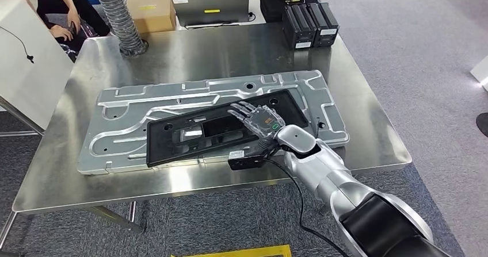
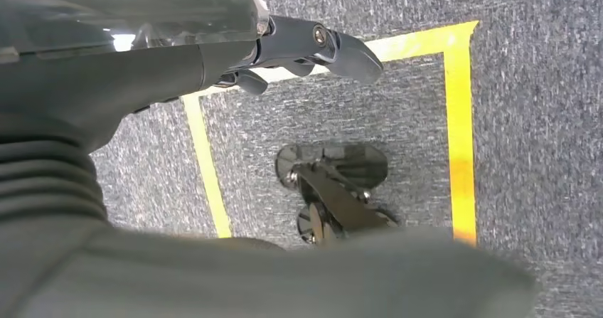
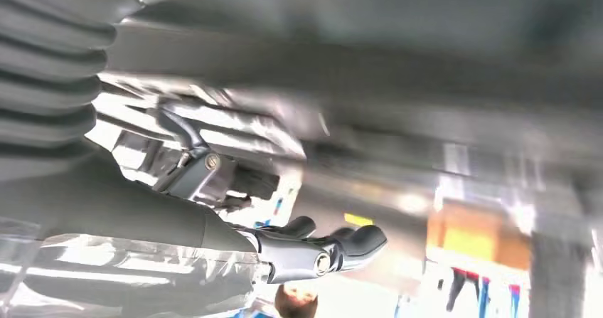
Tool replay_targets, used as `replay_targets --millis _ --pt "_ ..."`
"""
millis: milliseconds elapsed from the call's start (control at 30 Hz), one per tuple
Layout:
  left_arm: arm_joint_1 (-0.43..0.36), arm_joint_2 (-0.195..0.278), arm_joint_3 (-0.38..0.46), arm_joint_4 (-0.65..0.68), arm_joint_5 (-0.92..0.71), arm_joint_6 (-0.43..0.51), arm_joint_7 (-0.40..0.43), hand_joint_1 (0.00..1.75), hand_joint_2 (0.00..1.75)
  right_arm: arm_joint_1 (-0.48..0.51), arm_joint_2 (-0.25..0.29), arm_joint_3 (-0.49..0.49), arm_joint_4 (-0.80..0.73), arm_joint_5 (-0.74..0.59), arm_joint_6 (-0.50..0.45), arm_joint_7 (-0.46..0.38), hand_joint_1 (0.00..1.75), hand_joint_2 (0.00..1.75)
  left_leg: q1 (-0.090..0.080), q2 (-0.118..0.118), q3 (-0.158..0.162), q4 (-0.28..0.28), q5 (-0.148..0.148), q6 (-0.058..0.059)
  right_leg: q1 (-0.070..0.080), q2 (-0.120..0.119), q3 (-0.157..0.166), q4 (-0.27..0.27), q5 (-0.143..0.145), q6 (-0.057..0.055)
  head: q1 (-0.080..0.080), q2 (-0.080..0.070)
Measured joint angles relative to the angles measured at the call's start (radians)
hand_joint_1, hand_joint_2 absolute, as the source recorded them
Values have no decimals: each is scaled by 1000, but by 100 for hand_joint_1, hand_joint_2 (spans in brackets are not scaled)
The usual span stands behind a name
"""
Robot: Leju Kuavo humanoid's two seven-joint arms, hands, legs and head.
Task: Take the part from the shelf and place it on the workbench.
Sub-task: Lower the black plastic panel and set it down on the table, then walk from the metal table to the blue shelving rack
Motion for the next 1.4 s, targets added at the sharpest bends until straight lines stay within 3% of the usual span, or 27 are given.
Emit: replay_targets --millis 33,100,233,300,367,400,433,467,533,600,667,767,833,900,933,967,1000,1100,1133,1233,1300,1400 --pt "-1 0 0 0 0 -1 0 0 0 8 -2 -25 -22 -43 -12 -37 0 0 2 1 36 -70 25 -2 0 1 -1 5 -3 6 0 0" --pt "-2 0 0 0 -1 -5 0 0 0 31 -8 -70 -81 -133 -22 -104 0 0 1 -1 78 -154 47 8 2 2 -5 12 -6 19 0 0" --pt "-2 0 0 0 -5 -11 1 0 0 125 -42 -159 -308 -377 30 -197 0 0 0 -5 80 -164 47 41 1 1 -9 24 -19 42 0 0" --pt "-3 -1 0 0 -9 -14 1 0 0 175 -67 -201 -449 -517 63 -234 0 0 0 -5 81 -168 50 53 -2 2 -45 104 -70 50 0 0" --pt "-3 -1 1 0 -9 -15 2 0 0 222 -88 -236 -570 -631 70 -270 0 0 -3 -4 81 -168 49 59 -2 2 -110 239 -130 53 0 0" --pt "-3 -1 1 0 -8 -15 2 0 0 257 -102 -258 -646 -686 68 -289 0 0 -5 -4 82 -168 48 61 -3 2 -135 288 -143 53 0 0" --pt "-3 -1 3 0 -5 -16 1 0 0 301 -118 -283 -728 -734 62 -302 0 0 -6 -7 82 -167 46 63 -2 2 -144 303 -138 52 0 0" --pt "-2 -1 5 0 -1 -16 0 0 0 348 -133 -311 -814 -775 51 -310 0 0 -7 -10 84 -167 45 64 -2 2 -137 285 -118 49 0 0" --pt "5 -3 12 0 10 -18 -4 0 0 439 -160 -383 -996 -851 19 -318 0 0 -10 -16 88 -165 41 63 1 2 -74 152 -51 37 0 0" --pt "11 -7 19 0 25 -23 -11 0 0 509 -177 -454 -1139 -878 -25 -320 0 0 -14 -17 91 -164 35 56 9 -1 -21 38 -12 27 0 0" --pt "12 -9 30 0 40 -28 -22 0 0 592 -190 -519 -1254 -835 -84 -320 0 0 -15 -17 94 -167 31 47 15 -2 -10 16 -11 22 0 0" --pt "16 -11 51 0 59 -33 -39 0 0 758 -194 -627 -1386 -675 -199 -315 0 0 -14 -13 96 -151 9 31 9 -4 2 3 -10 9 0 0" --pt "19 -13 62 0 65 -35 -43 0 0 864 -188 -710 -1419 -557 -264 -304 0 0 -13 -7 63 -64 -49 23 6 -7 9 -3 -11 -1 0 0" --pt "22 -14 72 0 69 -36 -43 0 0 955 -177 -794 -1419 -477 -303 -295 0 0 -12 -4 8 62 -111 17 8 -10 9 -3 -13 -5 0 0" --pt "24 -14 76 0 71 -36 -43 0 0 995 -168 -836 -1414 -450 -315 -297 0 0 -11 -4 -7 99 -122 15 8 -10 9 -2 -13 -6 0 0" --pt "26 -14 80 0 72 -36 -42 0 0 1028 -155 -878 -1407 -427 -325 -301 0 0 -12 -4 -5 99 -114 15 9 -10 9 -1 -13 -6 0 0" --pt "27 -15 84 0 72 -37 -40 0 0 1055 -141 -919 -1398 -408 -327 -305 0 0 -12 -4 18 59 -88 18 9 -9 10 0 -13 -6 0 0" --pt "24 -15 93 0 72 -41 -36 0 0 1100 -94 -1022 -1367 -355 -308 -299 0 0 -18 -4 121 -139 -7 37 11 -3 11 3 -12 0 0 0" --pt "23 -15 95 0 72 -43 -36 0 0 1107 -78 -1052 -1354 -333 -300 -294 0 0 -21 -4 136 -171 3 42 11 -1 10 4 -10 5 0 0" --pt "22 -17 103 0 72 -47 -34 0 0 1112 -38 -1137 -1300 -256 -271 -283 0 0 -23 -2 138 -188 16 56 9 0 8 4 -5 24 0 0" --pt "22 -19 108 0 68 -48 -33 0 0 1108 -19 -1205 -1250 -219 -252 -292 0 0 -18 1 134 -199 32 69 7 2 -5 40 -46 35 0 0" --pt "23 -20 112 0 63 -51 -32 0 0 1095 6 -1311 -1169 -174 -223 -312 0 0 -17 2 109 -200 53 76 -1 3 -65 218 -174 48 0 0"
